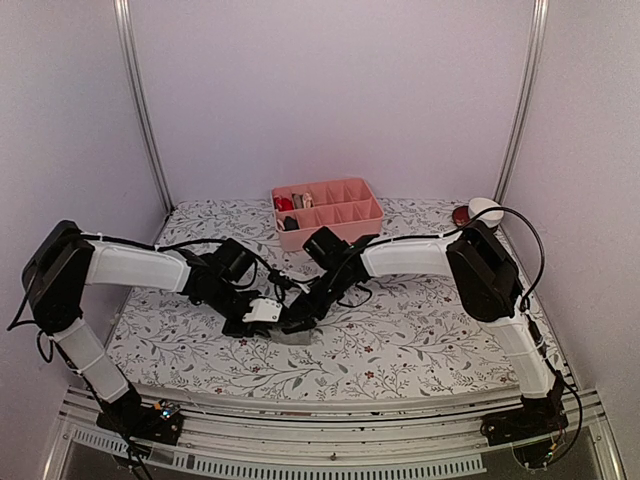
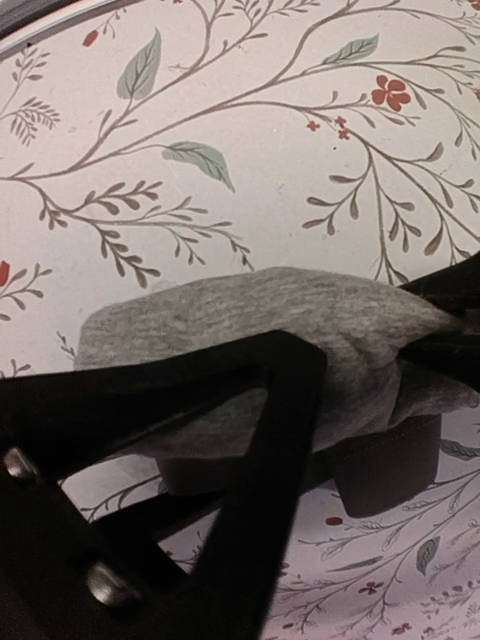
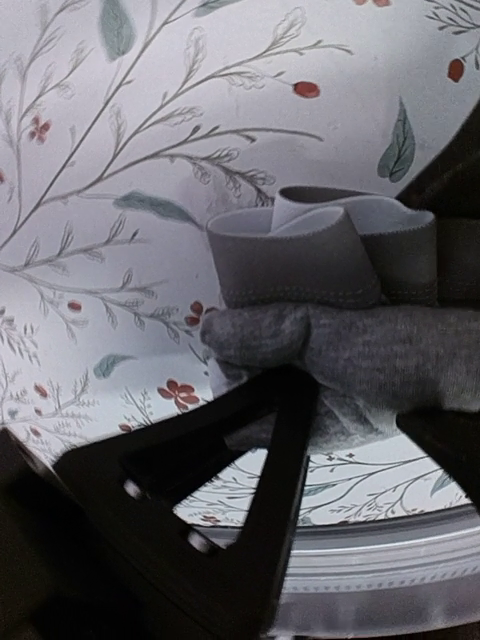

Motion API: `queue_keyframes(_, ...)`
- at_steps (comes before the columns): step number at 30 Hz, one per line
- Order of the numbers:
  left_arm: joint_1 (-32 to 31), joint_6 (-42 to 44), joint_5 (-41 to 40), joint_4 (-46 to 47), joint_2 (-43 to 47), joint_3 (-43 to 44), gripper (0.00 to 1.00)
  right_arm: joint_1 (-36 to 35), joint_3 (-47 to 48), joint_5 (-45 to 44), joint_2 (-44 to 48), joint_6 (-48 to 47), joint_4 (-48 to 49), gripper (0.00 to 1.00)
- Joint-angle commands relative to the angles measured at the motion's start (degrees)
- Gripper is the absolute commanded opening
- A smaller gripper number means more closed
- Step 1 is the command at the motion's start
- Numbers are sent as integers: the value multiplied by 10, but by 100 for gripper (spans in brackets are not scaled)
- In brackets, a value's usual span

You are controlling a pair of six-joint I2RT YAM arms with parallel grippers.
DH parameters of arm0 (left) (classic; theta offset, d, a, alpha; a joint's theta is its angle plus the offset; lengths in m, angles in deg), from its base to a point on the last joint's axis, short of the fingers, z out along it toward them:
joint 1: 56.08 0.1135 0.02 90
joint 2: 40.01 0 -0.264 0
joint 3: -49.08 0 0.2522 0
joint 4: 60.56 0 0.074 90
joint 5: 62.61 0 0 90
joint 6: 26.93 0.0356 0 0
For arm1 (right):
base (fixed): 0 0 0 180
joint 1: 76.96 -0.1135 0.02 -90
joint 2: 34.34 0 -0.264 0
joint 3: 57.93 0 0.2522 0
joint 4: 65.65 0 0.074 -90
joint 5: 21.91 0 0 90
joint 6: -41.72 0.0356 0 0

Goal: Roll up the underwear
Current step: Pick up the underwear from the center of the board.

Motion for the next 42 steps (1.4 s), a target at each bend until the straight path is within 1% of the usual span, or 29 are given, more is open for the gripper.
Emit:
queue_keyframes(1, 5, -21, 16, -8, -13, 17, 0, -3, 5, 34, -22, -26, -33, 49)
queue_keyframes(5, 6, -28, 19, -2, -12, 19, 0, -3, 3, 43, -18, -36, -38, 31)
queue_keyframes(9, 8, -38, 18, 8, -7, 18, 0, -3, 0, 45, -7, -41, -39, 4)
queue_keyframes(10, 10, -41, 17, 13, -4, 17, 0, -3, -1, 46, -4, -40, -38, 2)
queue_keyframes(15, 17, -53, 14, 39, 17, 6, 0, -3, -10, 36, 5, -31, -31, 2)
queue_keyframes(16, 18, -56, 14, 45, 22, 3, 4, -3, -10, 29, 8, -30, -28, 2)
queue_keyframes(18, 20, -58, 14, 50, 39, -3, 21, -2, -16, 14, 15, -23, -20, 2)
queue_keyframes(19, 21, -58, 16, 50, 49, -6, 28, -1, -21, 7, 26, -18, -10, 2)
queue_keyframes(20, 22, -58, 17, 50, 63, -10, 38, 0, -25, -4, 42, -15, -3, 2)
queue_keyframes(21, 24, -60, 18, 51, 78, -14, 51, 1, -31, -15, 52, -10, 4, 2)
queue_keyframes(23, 31, -64, 20, 52, 113, -26, 73, 4, -41, -37, 71, -2, 17, 2)
queue_keyframes(24, 35, -66, 20, 53, 131, -32, 87, 6, -46, -52, 81, 1, 23, 2)
queue_keyframes(25, 40, -71, 19, 57, 158, -39, 97, 7, -50, -65, 92, 7, 27, 2)
queue_keyframes(29, 83, -108, 4, 114, 243, -82, 98, 17, -59, -130, 147, 25, 42, 2)
queue_keyframes(33, 138, -144, 2, 207, 302, -146, 99, 34, -42, -215, 186, 54, 41, 2)
queue_keyframes(36, 155, -172, -16, 264, 296, -177, 98, 54, -20, -300, 204, 84, 42, 2)
queue_keyframes(37, 157, -179, -22, 273, 288, -181, 98, 63, -12, -319, 207, 88, 45, 2)
queue_keyframes(38, 159, -186, -30, 279, 277, -181, 98, 70, -1, -337, 206, 111, 46, 2)
queue_keyframes(42, 164, -213, -71, 302, 242, -179, 99, 99, 64, -362, 174, 121, 45, 2)
